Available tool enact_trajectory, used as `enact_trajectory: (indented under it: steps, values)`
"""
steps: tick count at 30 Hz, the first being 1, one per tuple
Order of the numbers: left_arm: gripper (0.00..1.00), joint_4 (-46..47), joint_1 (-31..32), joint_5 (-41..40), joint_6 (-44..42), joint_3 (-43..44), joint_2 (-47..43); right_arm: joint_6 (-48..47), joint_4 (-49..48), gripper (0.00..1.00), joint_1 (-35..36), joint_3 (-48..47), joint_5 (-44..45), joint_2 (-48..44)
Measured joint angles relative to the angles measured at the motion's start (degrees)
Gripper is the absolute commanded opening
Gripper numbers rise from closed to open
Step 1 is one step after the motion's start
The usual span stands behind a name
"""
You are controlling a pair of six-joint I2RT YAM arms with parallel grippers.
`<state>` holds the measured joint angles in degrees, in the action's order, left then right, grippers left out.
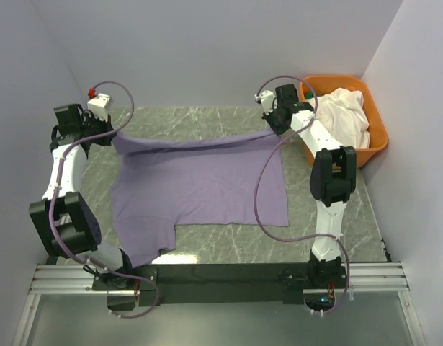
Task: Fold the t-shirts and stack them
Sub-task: Fold the tshirt
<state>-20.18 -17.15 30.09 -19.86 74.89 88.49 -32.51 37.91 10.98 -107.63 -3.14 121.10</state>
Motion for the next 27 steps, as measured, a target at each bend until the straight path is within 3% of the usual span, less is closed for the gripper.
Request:
enact_trajectory:
  steps: [8, 27]
  values:
    - [0.0, -1.9, -0.9, -1.5, -2.6, -8.4, -4.7, -1.5, -0.6, 0.0, -0.2, 7.7, -1.5, -3.1]
    - [0.0, -6.6, -1.1, -4.8, -12.4, -17.5, -3.1, -5.8, 0.7, 0.0, 0.4, 15.1, -2.5, -3.2]
